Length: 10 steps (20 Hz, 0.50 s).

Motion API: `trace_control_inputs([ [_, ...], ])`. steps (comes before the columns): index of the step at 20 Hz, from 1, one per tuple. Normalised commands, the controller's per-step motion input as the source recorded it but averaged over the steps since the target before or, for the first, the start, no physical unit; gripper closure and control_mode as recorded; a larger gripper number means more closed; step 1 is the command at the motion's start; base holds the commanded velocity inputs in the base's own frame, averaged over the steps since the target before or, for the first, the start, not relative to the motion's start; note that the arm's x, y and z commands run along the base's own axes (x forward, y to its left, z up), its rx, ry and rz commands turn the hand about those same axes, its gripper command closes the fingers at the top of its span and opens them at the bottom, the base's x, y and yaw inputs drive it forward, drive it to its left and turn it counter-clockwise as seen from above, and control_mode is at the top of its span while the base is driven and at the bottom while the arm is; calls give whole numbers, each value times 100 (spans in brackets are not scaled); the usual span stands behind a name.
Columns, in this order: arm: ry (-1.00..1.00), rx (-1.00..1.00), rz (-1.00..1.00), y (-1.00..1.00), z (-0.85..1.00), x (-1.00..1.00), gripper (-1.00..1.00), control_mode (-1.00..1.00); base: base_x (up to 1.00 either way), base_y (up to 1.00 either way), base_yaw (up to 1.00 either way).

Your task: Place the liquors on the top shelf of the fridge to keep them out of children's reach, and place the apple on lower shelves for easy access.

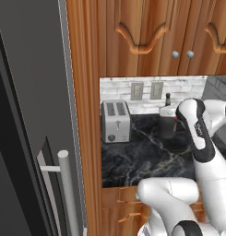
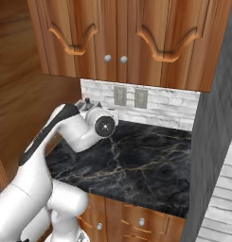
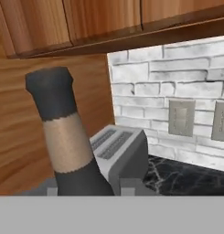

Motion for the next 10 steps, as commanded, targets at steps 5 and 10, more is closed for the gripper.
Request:
trace_control_inputs([
  [5, 5, -3, -25, -6, 73, -68, 100, -100, 0, 0, 0],
  [10, 10, -2, -14, -16, 48, -59, 100, -100, 0, 0, 0],
])
